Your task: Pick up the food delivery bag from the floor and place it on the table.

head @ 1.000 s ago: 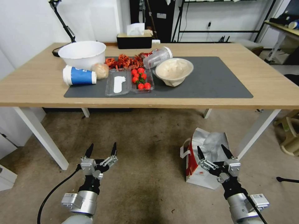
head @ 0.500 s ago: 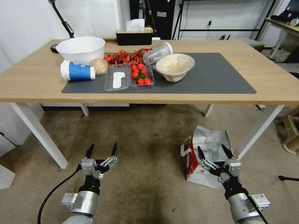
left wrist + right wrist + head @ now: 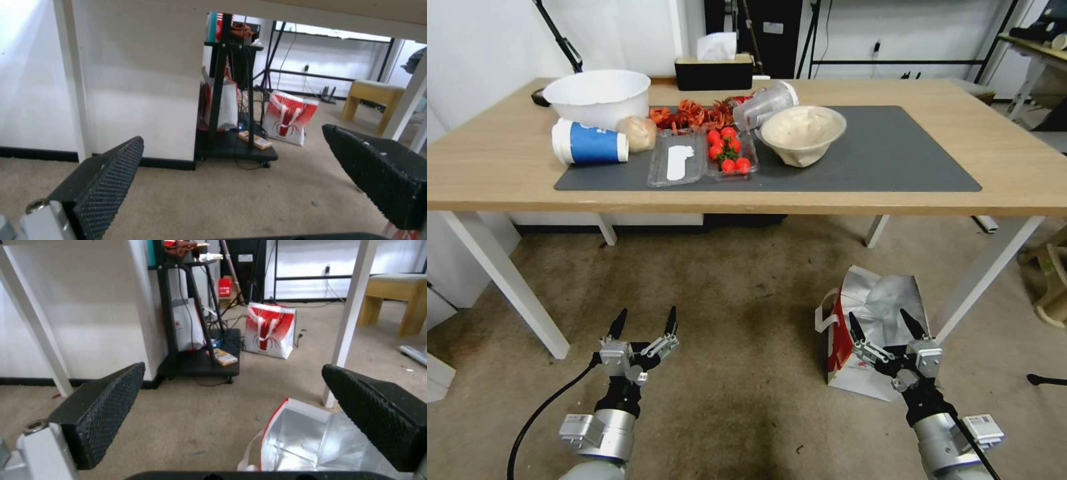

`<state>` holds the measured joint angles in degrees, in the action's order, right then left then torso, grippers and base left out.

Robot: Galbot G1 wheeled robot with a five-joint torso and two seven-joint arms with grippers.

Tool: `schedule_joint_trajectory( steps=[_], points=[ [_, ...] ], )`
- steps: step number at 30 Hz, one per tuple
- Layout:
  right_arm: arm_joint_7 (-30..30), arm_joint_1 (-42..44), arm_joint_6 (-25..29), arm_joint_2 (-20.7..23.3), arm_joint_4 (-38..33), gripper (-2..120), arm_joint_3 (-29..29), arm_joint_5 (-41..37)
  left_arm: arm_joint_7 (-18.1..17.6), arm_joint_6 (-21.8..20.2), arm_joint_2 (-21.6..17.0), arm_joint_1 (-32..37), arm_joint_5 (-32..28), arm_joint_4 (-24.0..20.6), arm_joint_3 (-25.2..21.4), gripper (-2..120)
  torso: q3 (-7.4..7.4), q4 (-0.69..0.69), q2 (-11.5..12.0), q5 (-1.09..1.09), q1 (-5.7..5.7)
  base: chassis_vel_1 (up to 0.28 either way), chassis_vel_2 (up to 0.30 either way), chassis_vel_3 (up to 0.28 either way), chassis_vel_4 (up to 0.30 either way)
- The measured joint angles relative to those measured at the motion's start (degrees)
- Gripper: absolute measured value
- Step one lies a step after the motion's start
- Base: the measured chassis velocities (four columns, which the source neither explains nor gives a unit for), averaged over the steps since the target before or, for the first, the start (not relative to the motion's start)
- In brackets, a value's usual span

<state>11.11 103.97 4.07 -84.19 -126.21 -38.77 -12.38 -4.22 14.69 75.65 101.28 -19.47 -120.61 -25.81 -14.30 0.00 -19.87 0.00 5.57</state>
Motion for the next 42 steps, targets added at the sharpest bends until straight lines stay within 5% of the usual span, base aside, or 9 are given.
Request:
schedule_joint_trajectory(
  steps=[42],
  points=[
    [0.31,0.55,0.46,0.59,-1.37,100,0.16,-0.06,0.26,2.22,0.68,1.60,1.29,-0.76,-0.39,100,6.87,0.00,9.45,0.00,-2.55,0.000,0.000,0.000,0.000]
  ],
)
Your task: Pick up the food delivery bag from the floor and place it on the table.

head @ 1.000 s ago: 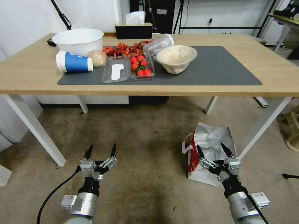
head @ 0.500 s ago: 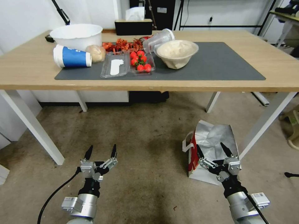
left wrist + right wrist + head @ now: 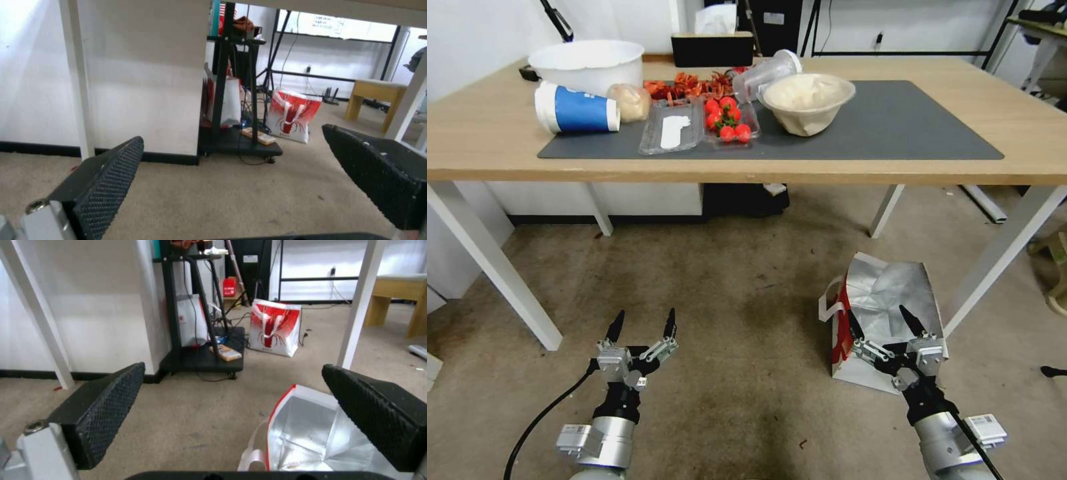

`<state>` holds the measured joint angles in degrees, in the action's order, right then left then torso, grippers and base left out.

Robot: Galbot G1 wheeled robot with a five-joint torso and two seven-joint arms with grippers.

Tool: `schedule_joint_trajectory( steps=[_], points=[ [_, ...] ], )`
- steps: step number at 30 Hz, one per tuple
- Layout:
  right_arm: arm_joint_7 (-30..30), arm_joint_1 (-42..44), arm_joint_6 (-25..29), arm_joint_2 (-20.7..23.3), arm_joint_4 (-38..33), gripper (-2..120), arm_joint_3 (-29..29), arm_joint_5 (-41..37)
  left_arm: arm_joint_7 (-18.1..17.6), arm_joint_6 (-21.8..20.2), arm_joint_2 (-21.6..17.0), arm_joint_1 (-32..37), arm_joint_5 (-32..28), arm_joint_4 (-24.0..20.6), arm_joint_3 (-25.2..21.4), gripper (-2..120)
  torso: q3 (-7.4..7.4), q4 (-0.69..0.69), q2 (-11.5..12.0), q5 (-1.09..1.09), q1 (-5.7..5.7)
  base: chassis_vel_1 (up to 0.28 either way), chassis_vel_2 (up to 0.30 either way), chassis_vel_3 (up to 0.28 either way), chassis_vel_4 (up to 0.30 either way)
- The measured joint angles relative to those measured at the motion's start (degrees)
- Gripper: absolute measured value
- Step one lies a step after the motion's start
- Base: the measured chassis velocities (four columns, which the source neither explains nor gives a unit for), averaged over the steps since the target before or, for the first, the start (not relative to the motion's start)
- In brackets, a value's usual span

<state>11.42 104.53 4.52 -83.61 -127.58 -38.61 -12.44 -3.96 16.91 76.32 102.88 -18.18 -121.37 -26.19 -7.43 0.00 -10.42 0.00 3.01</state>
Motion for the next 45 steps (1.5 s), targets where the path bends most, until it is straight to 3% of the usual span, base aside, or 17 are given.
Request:
schedule_joint_trajectory(
  steps=[37,45],
  points=[
    [0.09,0.00,0.17,-0.90,0.67,100,0.00,0.82,-0.07,0.23,-0.97,-0.70,-0.99,1.12,-0.11,100,7.44,0.00,8.40,0.00,-0.92,0.000,0.000,0.000,0.000],
    [0.08,-0.07,0.18,-0.94,0.80,100,0.03,0.87,-0.10,0.22,-1.06,-0.78,-1.05,1.33,-0.11,100,7.43,0.00,9.09,0.00,-1.08,0.000,0.000,0.000,0.000]
  ],
)
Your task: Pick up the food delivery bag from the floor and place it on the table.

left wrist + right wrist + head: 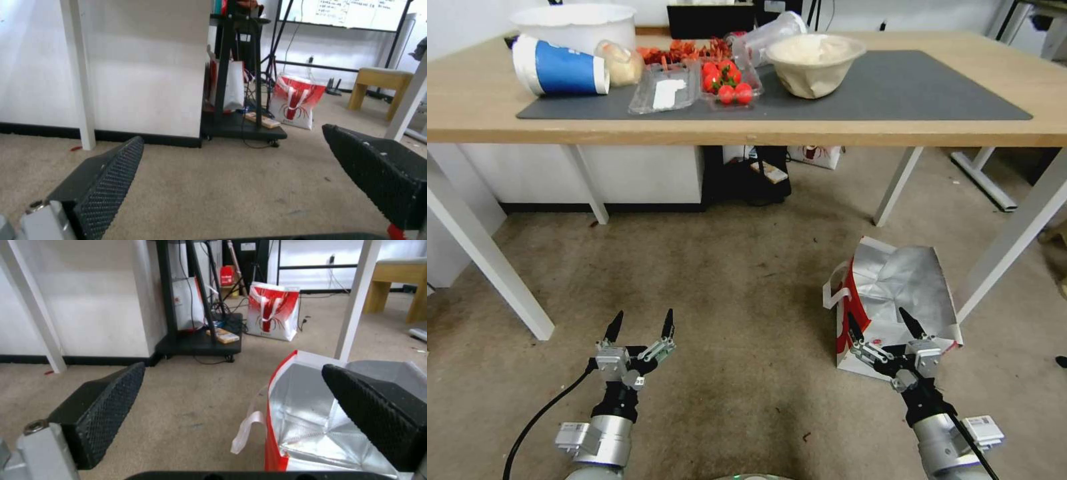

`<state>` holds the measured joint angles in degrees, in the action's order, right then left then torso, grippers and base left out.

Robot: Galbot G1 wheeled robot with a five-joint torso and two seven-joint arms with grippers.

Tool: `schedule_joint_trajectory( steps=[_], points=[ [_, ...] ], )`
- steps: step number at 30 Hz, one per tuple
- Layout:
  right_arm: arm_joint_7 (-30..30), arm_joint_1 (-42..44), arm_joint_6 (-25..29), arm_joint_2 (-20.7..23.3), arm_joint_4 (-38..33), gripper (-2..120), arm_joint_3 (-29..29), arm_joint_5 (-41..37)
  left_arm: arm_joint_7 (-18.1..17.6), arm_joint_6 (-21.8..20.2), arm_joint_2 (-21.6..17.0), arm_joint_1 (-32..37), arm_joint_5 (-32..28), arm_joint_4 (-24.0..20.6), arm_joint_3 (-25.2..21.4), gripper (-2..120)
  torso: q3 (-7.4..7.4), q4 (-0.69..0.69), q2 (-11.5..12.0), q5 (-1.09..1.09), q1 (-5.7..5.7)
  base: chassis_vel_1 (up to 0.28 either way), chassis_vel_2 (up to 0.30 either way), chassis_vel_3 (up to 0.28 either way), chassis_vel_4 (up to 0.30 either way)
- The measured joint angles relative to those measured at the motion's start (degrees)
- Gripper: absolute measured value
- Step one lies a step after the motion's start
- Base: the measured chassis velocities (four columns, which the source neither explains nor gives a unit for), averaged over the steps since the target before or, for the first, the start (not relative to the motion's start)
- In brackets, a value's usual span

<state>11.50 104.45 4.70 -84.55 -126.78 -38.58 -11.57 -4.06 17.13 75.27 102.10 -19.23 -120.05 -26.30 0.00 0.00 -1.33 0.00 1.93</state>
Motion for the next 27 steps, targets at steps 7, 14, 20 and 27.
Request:
schedule_joint_trajectory(
  steps=[7,14,20,27],
  points=[
    [-0.02,-0.04,0.00,0.04,0.07,100,-0.01,0.01,-0.03,-0.05,-0.06,-0.05,-0.11,0.16,0.00,100,0.00,0.00,-0.04,0.00,-0.01,0.000,0.000,0.000,0.000],
    [-0.08,-0.04,0.00,0.09,0.26,100,-0.06,0.06,-0.47,0.54,-0.05,-0.45,-0.22,0.61,0.13,100,0.00,0.00,-0.23,0.00,0.00,0.000,0.000,0.000,0.000],
    [-0.45,-0.46,-0.17,1.70,-0.22,100,-1.01,-0.08,-0.17,1.72,-0.08,-0.60,1.16,1.20,-0.10,100,0.00,0.00,-0.36,0.00,0.02,0.000,0.000,0.000,0.000],
    [-3.26,-3.53,-2.52,7.44,0.33,100,-5.16,-4.07,-0.48,2.01,-0.19,-0.59,1.62,1.24,-0.03,100,0.00,0.01,-0.45,-0.02,0.04,0.000,0.000,0.000,0.000]
  ],
)
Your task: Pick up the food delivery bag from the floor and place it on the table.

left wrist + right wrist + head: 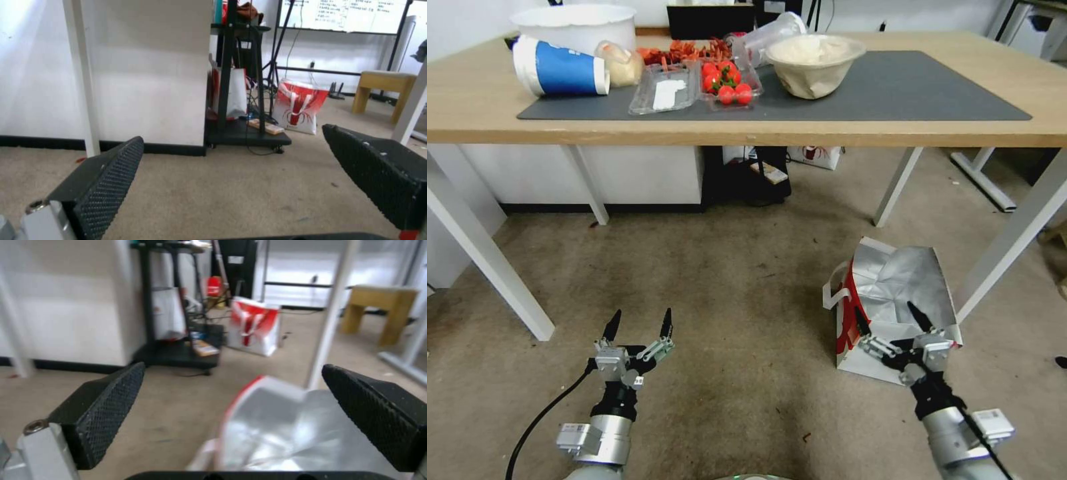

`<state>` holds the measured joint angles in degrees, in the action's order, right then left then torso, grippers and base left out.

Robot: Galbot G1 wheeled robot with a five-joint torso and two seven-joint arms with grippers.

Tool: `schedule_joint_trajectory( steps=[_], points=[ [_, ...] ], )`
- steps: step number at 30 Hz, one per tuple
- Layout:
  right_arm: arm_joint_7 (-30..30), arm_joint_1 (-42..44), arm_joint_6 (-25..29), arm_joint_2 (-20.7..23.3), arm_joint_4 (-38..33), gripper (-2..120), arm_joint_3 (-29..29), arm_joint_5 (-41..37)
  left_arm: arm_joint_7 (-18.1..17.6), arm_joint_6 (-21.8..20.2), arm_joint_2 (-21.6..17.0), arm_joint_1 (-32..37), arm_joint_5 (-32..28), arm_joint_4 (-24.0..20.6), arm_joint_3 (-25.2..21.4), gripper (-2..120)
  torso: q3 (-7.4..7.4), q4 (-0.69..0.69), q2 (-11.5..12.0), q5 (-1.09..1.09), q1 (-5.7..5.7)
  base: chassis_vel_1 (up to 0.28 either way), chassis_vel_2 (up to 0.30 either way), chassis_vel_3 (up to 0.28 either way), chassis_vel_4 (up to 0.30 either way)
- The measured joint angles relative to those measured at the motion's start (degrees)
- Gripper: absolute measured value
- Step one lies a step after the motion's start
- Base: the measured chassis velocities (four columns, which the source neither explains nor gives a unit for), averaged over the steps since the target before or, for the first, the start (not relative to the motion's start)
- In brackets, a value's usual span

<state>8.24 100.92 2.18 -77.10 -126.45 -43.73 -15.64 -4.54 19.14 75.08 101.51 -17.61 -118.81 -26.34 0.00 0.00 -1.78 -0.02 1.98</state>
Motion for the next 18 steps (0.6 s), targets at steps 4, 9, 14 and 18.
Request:
schedule_joint_trajectory(
  steps=[4,9,14,18],
  points=[
    [-5.35,-4.06,-2.50,10.92,7.89,100,-9.14,-3.47,-0.11,0.52,-0.19,0.18,0.00,-0.06,-0.20,100,0.00,0.00,-0.06,-0.01,0.02,0.000,0.000,0.000,0.000],
    [-8.29,-5.74,-6.50,14.40,11.53,100,-12.38,-3.38,-0.03,1.28,-0.19,0.27,-0.11,0.00,-0.18,100,0.00,0.00,-0.09,0.01,0.02,0.000,0.000,0.000,0.000],
    [-11.44,-8.07,-12.06,15.68,14.83,100,-10.97,-3.29,0.14,1.41,-0.27,0.56,-0.25,0.01,-0.14,100,0.00,-0.02,-0.13,0.00,0.02,0.000,0.000,0.000,0.000],
    [-11.49,-11.53,-12.08,16.60,19.14,100,-9.11,-4.38,0.14,1.39,-0.05,0.49,-0.07,-0.01,0.09,100,0.00,0.00,-0.14,0.01,0.02,0.000,0.000,0.000,0.000]
  ],
)
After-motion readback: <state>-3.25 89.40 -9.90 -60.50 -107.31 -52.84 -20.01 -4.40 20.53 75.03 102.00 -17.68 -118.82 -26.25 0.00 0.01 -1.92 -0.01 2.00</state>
